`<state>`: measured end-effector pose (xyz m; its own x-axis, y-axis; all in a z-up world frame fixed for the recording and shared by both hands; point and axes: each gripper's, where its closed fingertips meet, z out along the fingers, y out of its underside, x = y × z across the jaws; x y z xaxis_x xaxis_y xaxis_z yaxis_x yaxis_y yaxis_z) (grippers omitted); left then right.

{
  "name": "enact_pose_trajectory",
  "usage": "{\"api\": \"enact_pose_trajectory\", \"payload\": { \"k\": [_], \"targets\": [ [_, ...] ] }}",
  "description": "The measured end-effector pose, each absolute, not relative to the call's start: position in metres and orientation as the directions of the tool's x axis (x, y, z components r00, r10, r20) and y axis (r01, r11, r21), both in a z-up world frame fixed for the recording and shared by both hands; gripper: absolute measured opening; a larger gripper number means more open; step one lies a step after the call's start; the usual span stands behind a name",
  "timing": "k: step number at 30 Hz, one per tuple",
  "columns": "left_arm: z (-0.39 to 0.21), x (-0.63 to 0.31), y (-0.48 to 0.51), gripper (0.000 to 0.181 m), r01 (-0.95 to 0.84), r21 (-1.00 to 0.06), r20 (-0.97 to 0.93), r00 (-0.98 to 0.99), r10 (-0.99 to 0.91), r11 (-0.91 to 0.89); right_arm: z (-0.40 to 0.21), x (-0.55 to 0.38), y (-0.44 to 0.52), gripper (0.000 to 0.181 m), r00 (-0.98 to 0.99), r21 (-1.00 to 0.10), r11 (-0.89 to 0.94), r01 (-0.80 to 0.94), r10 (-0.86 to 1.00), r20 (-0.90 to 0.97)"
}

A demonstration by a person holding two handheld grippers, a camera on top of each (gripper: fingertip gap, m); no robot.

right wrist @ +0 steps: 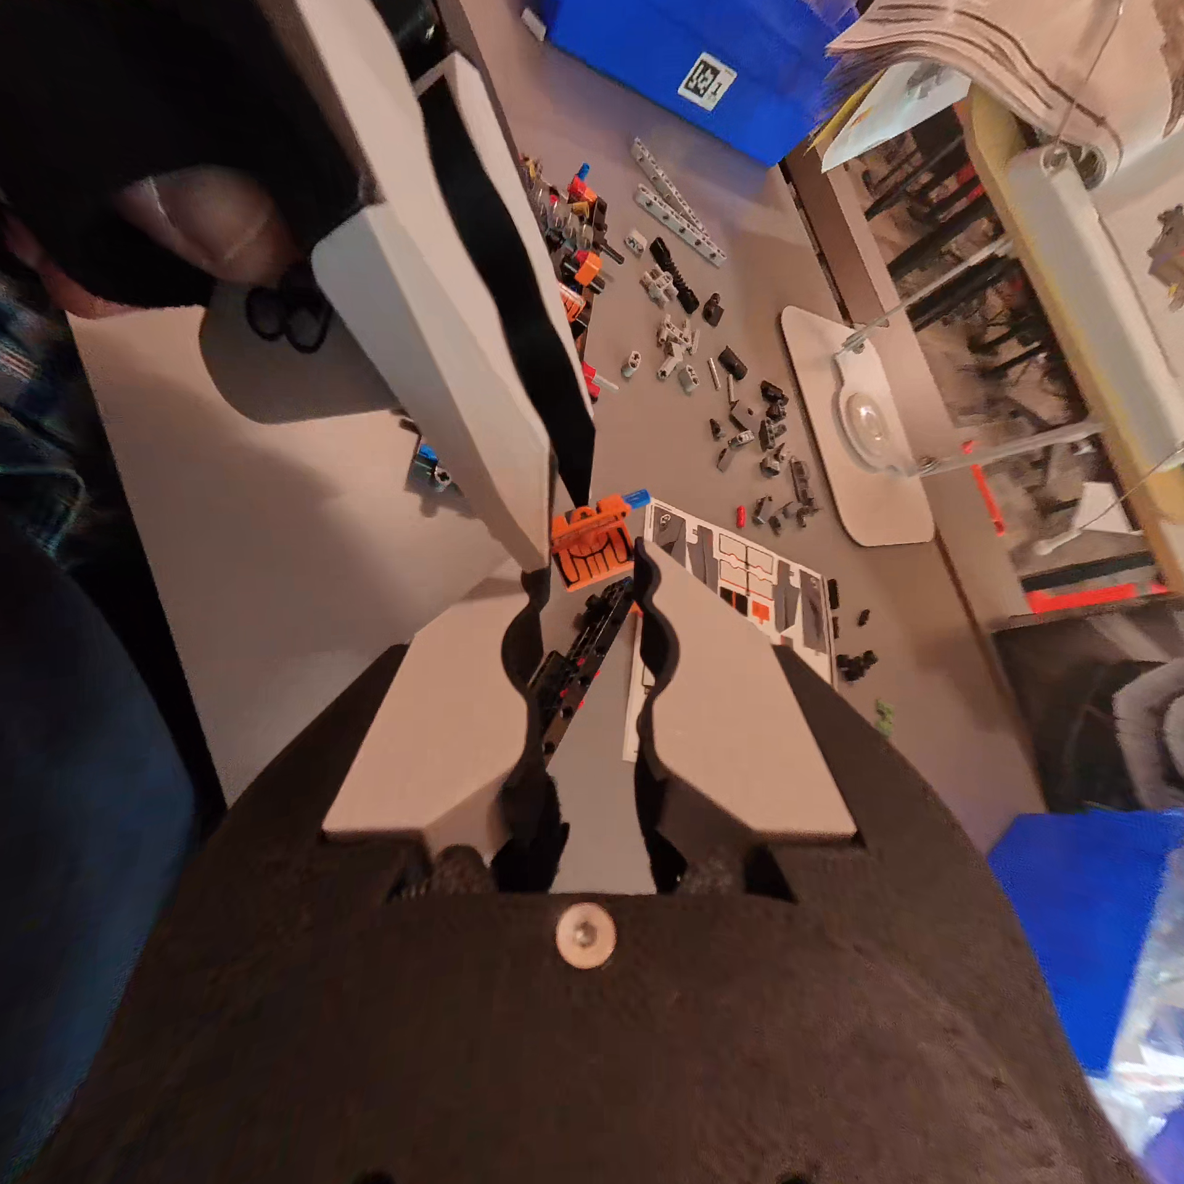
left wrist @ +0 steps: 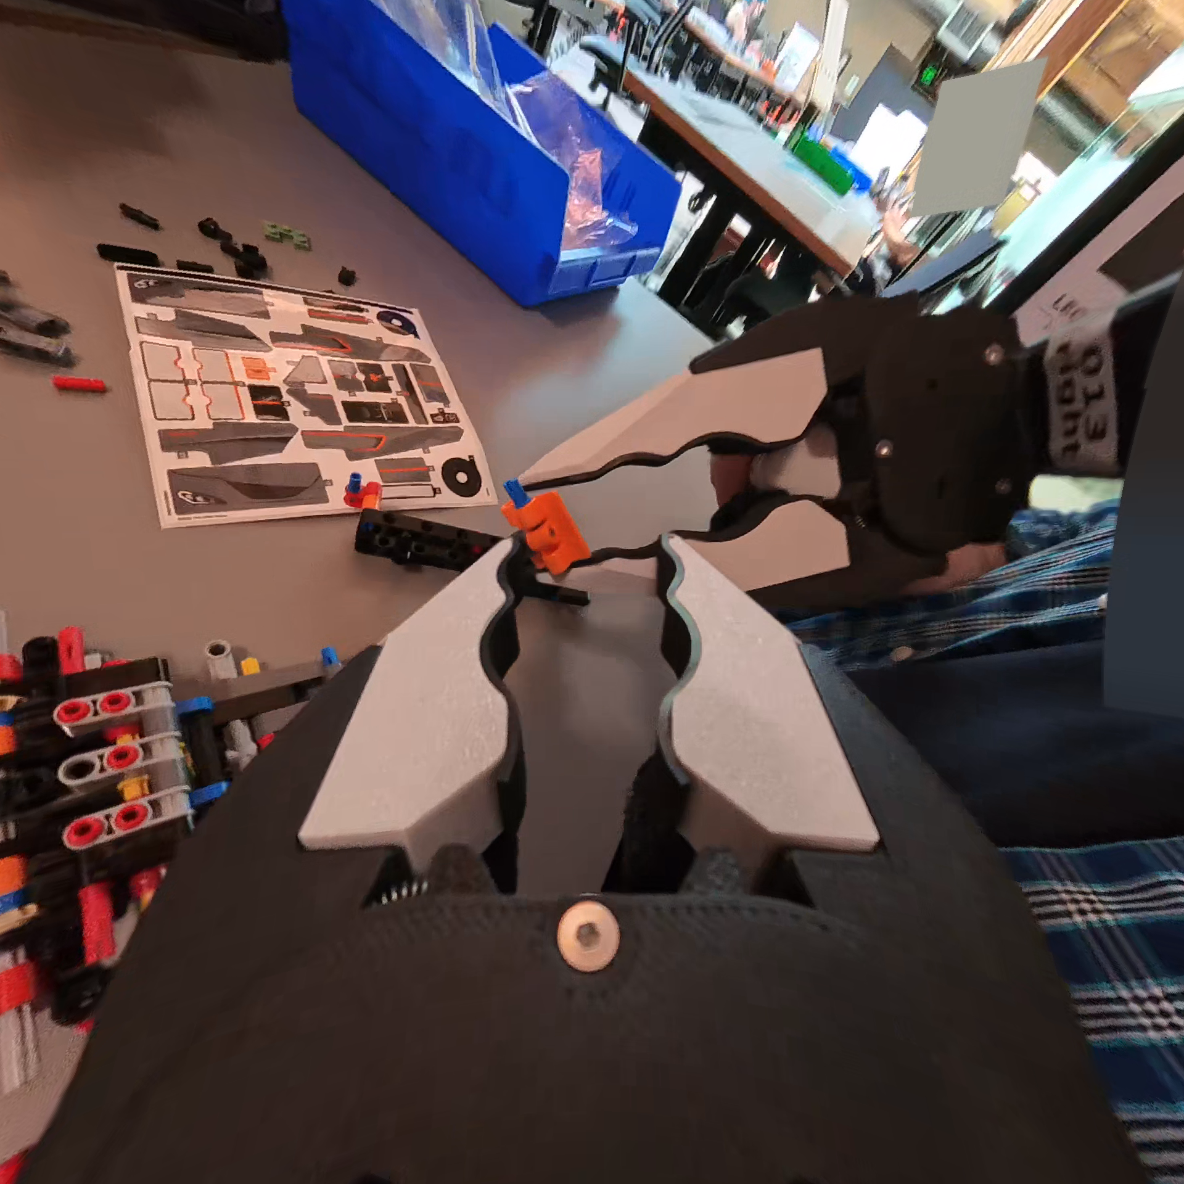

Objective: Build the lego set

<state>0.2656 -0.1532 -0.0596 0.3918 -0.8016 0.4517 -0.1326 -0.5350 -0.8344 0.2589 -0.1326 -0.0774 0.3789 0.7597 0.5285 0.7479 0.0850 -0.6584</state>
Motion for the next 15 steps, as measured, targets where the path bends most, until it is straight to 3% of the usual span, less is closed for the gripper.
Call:
{"api": "enact_pose_trajectory", "payload": {
  "k": [1,10,15],
  "targets": [
    [-0.06,0.264,-0.154,0.043,-0.111,-0.828,0.472,0.388,-0.791,-0.549,-0.079,0.256,-0.133,0.023,0.36,-0.63,0.101,0.77,0.747,0.559],
    [-0.077,0.25,-0.145,0.042,-0.032,-0.782,0.549,0.437,-0.713,-0.622,-0.087,0.239,-0.137,0.023,0.257,-0.512,0.194,0.837,0.687,0.68],
    [-0.078,0.241,-0.135,0.012,-0.039,-0.804,0.502,0.491,-0.712,-0.594,-0.08,0.233,-0.14,0.022,0.264,-0.533,0.208,0.82,0.689,0.675]
  ]
}}
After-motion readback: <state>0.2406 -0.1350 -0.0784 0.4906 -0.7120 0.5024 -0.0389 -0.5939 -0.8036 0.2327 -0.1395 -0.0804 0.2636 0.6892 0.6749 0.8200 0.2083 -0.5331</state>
